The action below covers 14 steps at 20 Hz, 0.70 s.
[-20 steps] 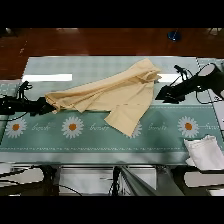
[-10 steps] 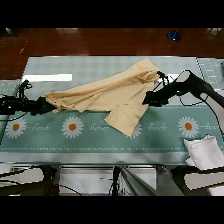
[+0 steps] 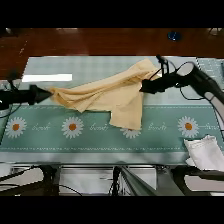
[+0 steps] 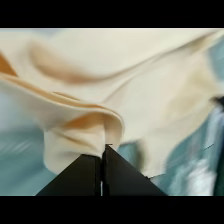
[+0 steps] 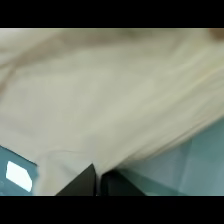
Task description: Fold the shirts.
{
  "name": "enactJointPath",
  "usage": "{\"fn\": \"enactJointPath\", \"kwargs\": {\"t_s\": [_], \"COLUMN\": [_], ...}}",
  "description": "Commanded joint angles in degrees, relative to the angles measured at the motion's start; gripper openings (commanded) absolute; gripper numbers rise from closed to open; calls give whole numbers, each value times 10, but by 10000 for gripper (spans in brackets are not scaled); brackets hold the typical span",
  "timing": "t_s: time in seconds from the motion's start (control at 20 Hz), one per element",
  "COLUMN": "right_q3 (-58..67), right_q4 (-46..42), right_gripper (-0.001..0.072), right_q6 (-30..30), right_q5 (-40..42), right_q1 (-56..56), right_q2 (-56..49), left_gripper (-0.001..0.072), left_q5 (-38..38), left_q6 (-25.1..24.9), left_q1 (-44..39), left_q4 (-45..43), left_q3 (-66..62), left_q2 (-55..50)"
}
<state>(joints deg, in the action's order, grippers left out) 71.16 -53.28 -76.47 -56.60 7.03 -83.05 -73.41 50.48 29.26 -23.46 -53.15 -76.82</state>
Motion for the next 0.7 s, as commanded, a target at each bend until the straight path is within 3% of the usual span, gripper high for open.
{"fn": "enactJointPath", "kwargs": {"t_s": [0.0, 0.1, 0.2, 0.35, 0.55, 0.65], "right_q3": [92, 167, 245, 338, 414, 431], "right_q4": [-44, -113, -197, -309, -328, -342], "right_gripper": [19, 18, 18, 18, 18, 18], "right_q6": [11, -30, -83, -153, -164, -175], "right_q5": [10, 39, 53, 43, 8, -11], "right_q1": [2, 2, 2, 2, 2, 2], "right_q2": [126, 191, 237, 285, 340, 362], "left_gripper": [32, 32, 31, 31, 31, 31], "left_q5": [-15, -7, 26, 115, 160, 179], "left_q6": [-20, -20, -18, -18, -19, -18], "left_q1": [22, 32, 40, 54, 72, 76], "left_q4": [276, 372, 407, 405, 378, 323], "left_q3": [-51, -101, -161, -243, -329, -360], "left_q2": [85, 147, 207, 290, 373, 407]}}
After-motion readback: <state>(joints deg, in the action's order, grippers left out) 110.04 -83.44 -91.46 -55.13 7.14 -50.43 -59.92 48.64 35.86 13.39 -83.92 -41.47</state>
